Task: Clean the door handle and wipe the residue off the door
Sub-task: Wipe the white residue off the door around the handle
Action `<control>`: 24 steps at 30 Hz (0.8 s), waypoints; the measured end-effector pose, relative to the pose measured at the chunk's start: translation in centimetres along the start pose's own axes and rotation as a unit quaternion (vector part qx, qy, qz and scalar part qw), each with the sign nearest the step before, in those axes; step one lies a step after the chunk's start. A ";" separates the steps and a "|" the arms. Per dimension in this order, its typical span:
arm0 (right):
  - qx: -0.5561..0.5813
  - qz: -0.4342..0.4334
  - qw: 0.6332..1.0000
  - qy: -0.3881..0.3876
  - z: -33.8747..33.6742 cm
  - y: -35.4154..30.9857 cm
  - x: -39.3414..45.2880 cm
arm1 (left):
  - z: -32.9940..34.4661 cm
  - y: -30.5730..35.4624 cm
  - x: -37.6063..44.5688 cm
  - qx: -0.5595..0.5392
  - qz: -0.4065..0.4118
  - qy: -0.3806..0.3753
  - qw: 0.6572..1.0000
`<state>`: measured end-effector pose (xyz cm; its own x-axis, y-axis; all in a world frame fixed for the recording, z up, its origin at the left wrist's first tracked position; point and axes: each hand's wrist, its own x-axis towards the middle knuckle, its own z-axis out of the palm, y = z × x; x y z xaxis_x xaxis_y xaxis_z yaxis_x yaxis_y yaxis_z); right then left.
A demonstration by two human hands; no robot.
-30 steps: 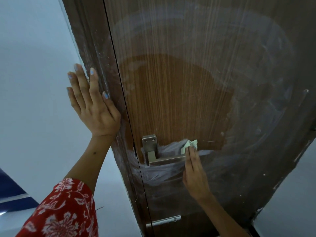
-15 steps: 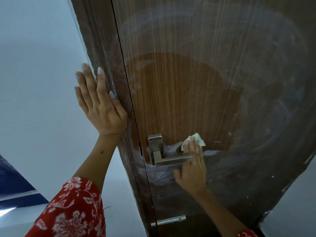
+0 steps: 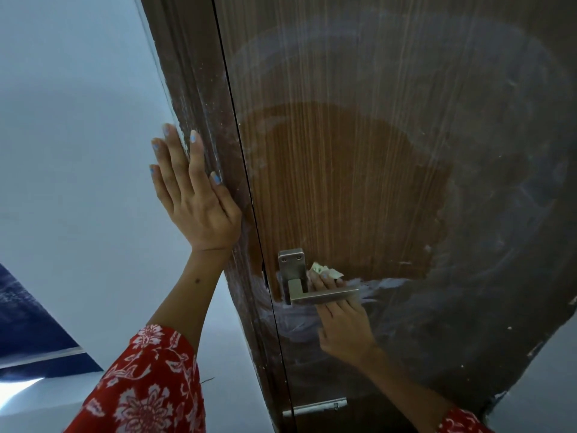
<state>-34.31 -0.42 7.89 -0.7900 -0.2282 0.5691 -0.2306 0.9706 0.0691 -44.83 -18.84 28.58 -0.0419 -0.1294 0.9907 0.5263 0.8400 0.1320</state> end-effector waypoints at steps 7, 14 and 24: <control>-0.053 -0.027 0.998 -0.007 -1.5 1.8 0.7 | 0.1 0.0 0.0 0.003 -0.002 -0.001 1.000; -0.003 0.017 0.999 -0.039 -0.8 0.0 -1.4 | 0.0 0.1 0.0 0.003 -0.003 -0.004 1.000; 0.069 0.150 0.986 -0.036 0.6 -1.7 -3.4 | -0.2 0.2 0.1 0.009 0.003 -0.002 1.000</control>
<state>-31.61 -1.30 5.37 -0.8712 0.0584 0.4874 -0.0509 0.9768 -0.2081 -44.61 -18.77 28.65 -0.0429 -0.1222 0.9916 0.5114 0.8499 0.1268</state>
